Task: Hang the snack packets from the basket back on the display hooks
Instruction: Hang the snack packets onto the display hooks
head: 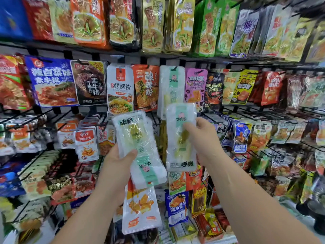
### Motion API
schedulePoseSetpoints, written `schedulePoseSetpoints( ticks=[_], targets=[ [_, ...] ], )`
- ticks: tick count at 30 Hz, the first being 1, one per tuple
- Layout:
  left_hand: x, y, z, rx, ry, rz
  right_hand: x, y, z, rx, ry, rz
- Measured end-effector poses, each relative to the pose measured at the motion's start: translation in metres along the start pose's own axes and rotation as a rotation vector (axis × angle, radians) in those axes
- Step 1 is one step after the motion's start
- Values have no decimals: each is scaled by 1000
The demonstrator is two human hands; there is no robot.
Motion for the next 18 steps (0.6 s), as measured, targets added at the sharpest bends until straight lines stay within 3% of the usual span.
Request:
schedulePoseSetpoints(
  ticks=[9,18],
  targets=[
    [24,-15,-17,26,10,30,-51,-81,17,155,20,-110],
    [38,-26,-20,11,29,47,-59,-130,22,257,110,-40]
  ],
)
Point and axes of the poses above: each hand's wrist, its own y-axis away from the middle knuckle, its own z-axis out of the palm, x = y × z, the point moved 9 cm from there along -y, towards the middle knuckle, and after that the axes turned 15 degrees about -z, right-handed, at the moved point
